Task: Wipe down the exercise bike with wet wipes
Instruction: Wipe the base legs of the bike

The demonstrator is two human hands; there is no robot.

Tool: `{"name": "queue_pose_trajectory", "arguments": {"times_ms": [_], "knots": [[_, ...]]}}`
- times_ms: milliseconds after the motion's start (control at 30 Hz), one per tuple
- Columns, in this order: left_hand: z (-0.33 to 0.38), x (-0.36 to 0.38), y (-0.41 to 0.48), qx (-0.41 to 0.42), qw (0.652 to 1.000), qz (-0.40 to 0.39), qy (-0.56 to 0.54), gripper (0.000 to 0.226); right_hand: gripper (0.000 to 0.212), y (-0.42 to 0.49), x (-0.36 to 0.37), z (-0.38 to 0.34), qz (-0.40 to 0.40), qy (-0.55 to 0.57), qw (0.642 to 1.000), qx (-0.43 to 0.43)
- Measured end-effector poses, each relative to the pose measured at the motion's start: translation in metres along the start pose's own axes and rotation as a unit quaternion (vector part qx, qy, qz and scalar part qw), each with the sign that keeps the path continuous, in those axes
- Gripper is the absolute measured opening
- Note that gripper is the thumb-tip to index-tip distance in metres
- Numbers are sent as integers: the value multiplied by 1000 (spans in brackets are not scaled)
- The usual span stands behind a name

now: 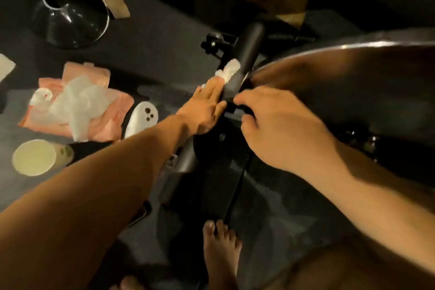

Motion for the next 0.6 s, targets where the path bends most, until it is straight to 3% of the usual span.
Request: {"name": "queue_pose_trajectory", "arguments": {"times_ms": [67,133,200,300,333,367,433,600], "knots": [[-2,1,-35,-7,1000,18,-19,67,28,7,43,11,-133,2,987,87],[-2,21,-75,-48,997,28,-61,66,39,13,103,17,-187,115,941,258],[8,36,-104,-69,993,53,-75,63,59,18,148,2,-130,300,843,427],[10,55,-140,-66,994,87,-12,63,62,39,180,-34,44,527,654,541],[9,60,-152,-57,995,74,33,64,64,45,185,-41,97,560,608,554],[6,65,-162,-47,994,75,68,64,65,48,189,-46,132,556,608,552],[2,65,-168,-32,991,72,107,62,67,48,193,-48,153,508,656,537],[-4,70,-164,-36,987,107,111,62,82,45,201,-40,108,460,702,533]]}}
Point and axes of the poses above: each hand's wrist, its own y-axis towards the middle knuckle, its own x-axis out of the palm, z = x × y, the point moved 1 cm from there along y, towards the middle knuckle, and after that the axes turned 4 degrees about -x, right-handed, at the moved point
